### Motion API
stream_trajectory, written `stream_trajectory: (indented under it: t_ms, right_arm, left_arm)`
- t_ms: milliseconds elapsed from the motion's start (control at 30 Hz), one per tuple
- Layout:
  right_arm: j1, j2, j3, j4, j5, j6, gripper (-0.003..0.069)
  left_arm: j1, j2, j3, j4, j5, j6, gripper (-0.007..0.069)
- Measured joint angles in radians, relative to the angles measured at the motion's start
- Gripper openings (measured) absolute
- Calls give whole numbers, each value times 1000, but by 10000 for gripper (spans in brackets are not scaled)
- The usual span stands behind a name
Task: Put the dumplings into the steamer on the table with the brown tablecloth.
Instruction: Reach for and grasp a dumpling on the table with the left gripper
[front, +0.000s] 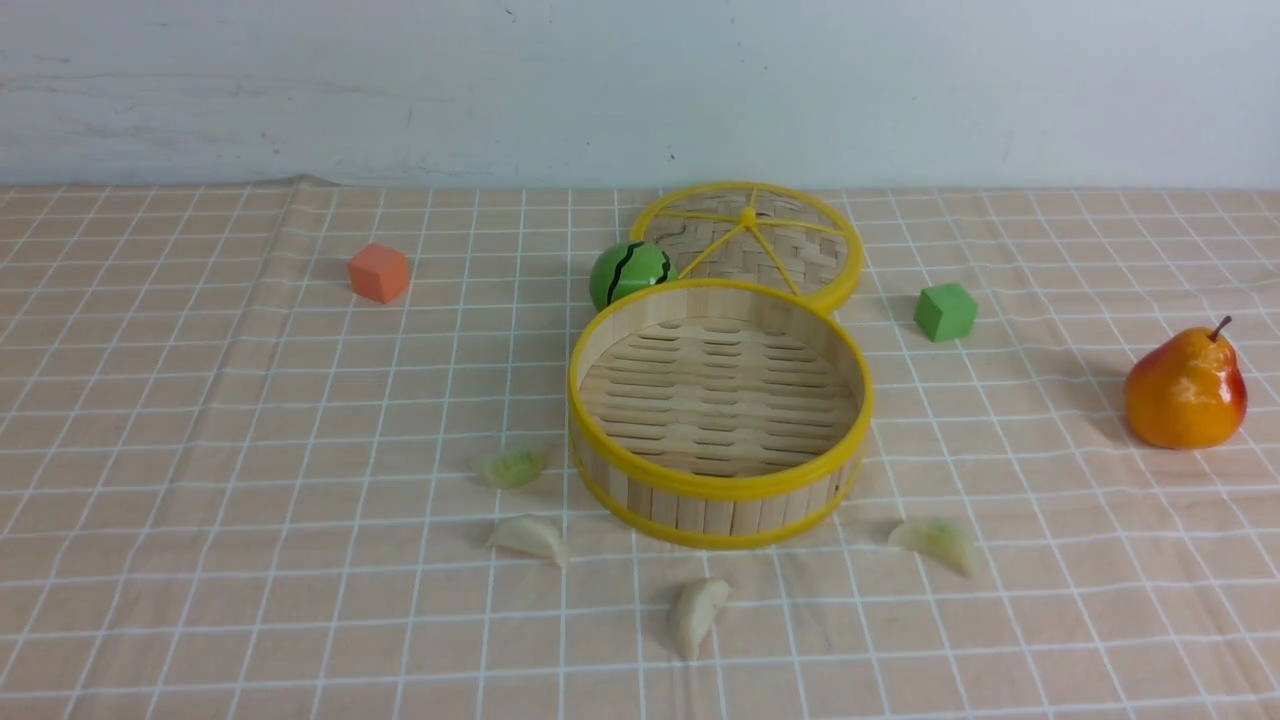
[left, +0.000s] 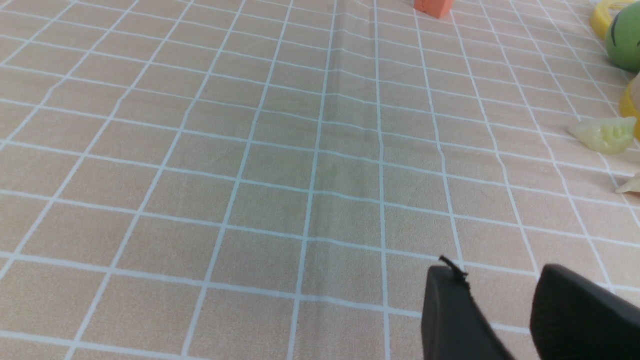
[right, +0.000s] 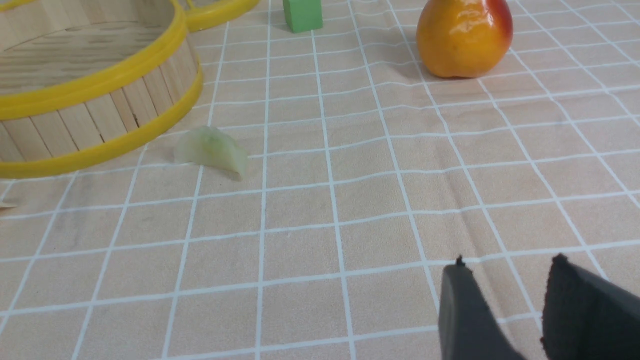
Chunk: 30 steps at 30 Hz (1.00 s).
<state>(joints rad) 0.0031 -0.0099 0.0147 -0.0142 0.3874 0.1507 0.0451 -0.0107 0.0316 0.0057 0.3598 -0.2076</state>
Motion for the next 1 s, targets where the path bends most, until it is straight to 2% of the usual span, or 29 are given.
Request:
stream_trajectory:
  t_ms: [667, 1000]
  right_arm:
    - [0, 0, 0, 0, 0, 0, 240]
    - [0, 0, 0, 63, 0, 3, 240]
  left_arm:
    - [0, 0, 0, 0, 1, 0, 238]
    - [0, 0, 0, -25, -5, -15, 238]
